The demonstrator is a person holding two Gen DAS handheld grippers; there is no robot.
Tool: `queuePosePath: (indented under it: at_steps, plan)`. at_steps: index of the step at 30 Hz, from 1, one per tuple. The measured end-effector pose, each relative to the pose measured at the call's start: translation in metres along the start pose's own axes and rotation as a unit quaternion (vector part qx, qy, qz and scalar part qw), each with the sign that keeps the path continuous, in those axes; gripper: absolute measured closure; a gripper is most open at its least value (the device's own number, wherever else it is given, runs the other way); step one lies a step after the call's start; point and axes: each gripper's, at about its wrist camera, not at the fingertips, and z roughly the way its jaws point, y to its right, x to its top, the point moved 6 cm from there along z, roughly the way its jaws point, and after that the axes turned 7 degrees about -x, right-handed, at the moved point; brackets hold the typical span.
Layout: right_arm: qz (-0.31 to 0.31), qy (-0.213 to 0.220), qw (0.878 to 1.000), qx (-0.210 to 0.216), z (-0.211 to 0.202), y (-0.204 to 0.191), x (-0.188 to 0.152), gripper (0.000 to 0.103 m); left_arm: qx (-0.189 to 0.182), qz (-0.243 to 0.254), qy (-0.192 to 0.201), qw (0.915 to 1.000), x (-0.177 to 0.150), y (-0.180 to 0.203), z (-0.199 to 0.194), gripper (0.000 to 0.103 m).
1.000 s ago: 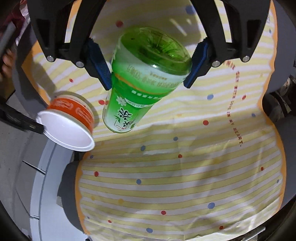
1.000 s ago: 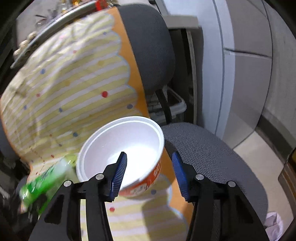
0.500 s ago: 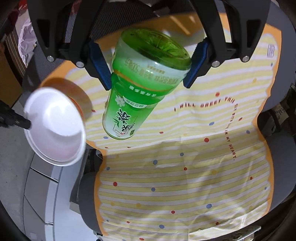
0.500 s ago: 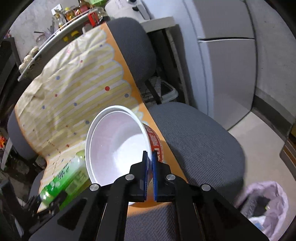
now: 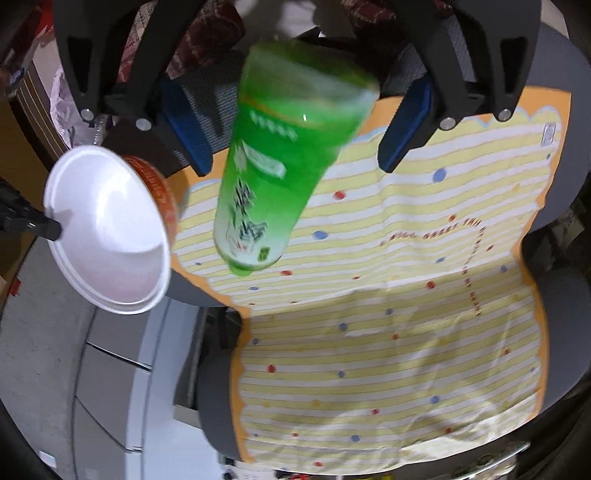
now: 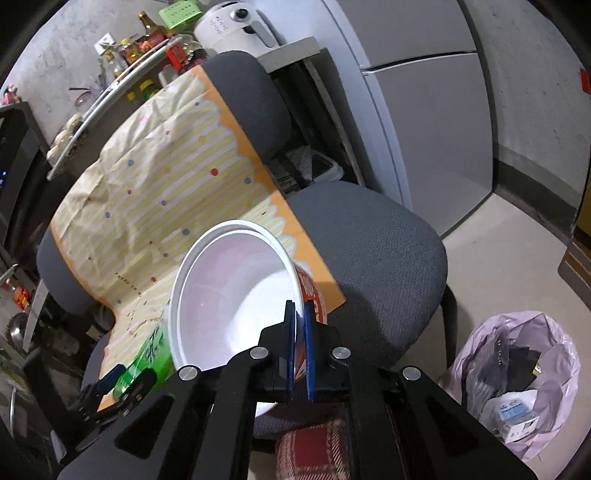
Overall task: Collect trash
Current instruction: 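Lift the green bottle and paper cup and carry both over the trash bag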
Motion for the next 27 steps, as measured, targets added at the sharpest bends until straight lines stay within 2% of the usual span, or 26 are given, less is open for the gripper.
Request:
queuePosePath:
  at_steps: [5,8,10,12,14,17,22,24,27]
  plan:
    - [0.002,0.001,1.0,-0.006,0.013,0.002,0.011,0.095,-0.007,0.049,-0.022,0.9985,0.012,0.017,0.02,0.015]
    - [0.002,0.0,1.0,-0.006,0.017,0.001,0.013,0.093,-0.01,0.085,-0.053,0.995,0.014,0.027,0.038,0.015]
    - [0.002,-0.003,1.0,-0.004,0.02,-0.001,0.014,0.093,-0.016,0.088,-0.066,0.9938,0.015,0.03,0.046,0.023]
    - [0.005,-0.006,1.0,0.001,0.023,-0.001,0.014,0.093,-0.03,0.079,-0.075,0.9936,0.016,0.03,0.05,0.043]
    - [0.009,-0.007,1.0,0.005,0.025,-0.001,0.015,0.094,-0.034,0.064,-0.068,0.995,0.017,0.028,0.048,0.044]
    - [0.014,0.001,1.0,0.019,0.023,-0.001,0.016,0.098,-0.021,0.037,-0.043,0.9982,0.014,0.019,0.035,0.045]
    - [0.019,0.022,0.999,0.024,0.005,0.0,0.015,0.097,-0.002,-0.001,0.009,1.0,0.014,0.007,-0.002,0.045]
    - [0.023,0.027,0.999,0.022,-0.006,0.006,0.014,0.097,-0.007,-0.007,0.029,0.9995,0.018,0.01,-0.016,0.045]
    - [0.031,0.04,0.999,0.009,-0.028,0.025,0.013,0.097,-0.038,0.002,0.056,0.9977,0.025,0.029,-0.031,0.045]
